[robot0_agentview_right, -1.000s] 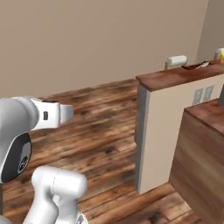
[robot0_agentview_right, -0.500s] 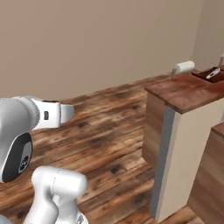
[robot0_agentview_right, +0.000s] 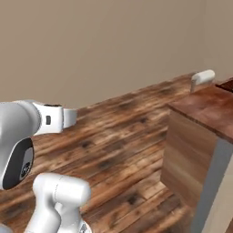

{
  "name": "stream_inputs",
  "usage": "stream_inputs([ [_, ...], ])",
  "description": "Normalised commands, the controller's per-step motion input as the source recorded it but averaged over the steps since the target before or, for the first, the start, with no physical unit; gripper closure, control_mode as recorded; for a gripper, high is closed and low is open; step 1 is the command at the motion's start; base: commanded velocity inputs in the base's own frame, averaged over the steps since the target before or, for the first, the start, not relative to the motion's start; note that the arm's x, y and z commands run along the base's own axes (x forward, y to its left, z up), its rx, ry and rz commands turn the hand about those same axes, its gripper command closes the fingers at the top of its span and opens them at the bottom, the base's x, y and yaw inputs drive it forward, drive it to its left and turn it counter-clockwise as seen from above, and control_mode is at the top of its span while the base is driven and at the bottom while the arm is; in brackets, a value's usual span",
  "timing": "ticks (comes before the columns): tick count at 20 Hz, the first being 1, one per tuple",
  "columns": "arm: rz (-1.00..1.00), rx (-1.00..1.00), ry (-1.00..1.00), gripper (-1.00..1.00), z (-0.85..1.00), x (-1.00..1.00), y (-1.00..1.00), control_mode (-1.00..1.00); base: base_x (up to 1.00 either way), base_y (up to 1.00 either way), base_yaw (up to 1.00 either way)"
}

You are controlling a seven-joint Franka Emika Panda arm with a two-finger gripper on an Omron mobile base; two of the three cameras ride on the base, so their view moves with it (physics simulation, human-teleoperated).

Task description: Gather the avocado and tomato from the fridge and place them on a tray on the dining counter. Then gather the fish and chicken drumstick from the fridge and place them on the other tray.

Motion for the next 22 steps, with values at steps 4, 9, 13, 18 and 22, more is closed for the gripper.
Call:
stream_inputs([
  [4, 0.00, 0.00, 0.00, 1.00, 0.00, 0.00, 0.00, 1.00, 1.00, 0.94, -0.24],
  [9, 0.00, 0.00, 0.00, 1.00, 0.00, 0.00, 0.00, 1.00, 1.00, 0.84, -0.50],
  [13, 0.00, 0.00, 0.00, 1.00, 0.00, 0.00, 0.00, 1.00, 0.96, 0.77, -0.73],
  [18, 0.00, 0.00, 0.00, 1.00, 0.00, 0.00, 0.00, 1.00, 0.75, 0.66, -0.81],
  [22, 0.00, 0.00, 0.00, 1.00, 0.00, 0.00, 0.00, 1.00, 0.54, 0.55, -0.86],
])
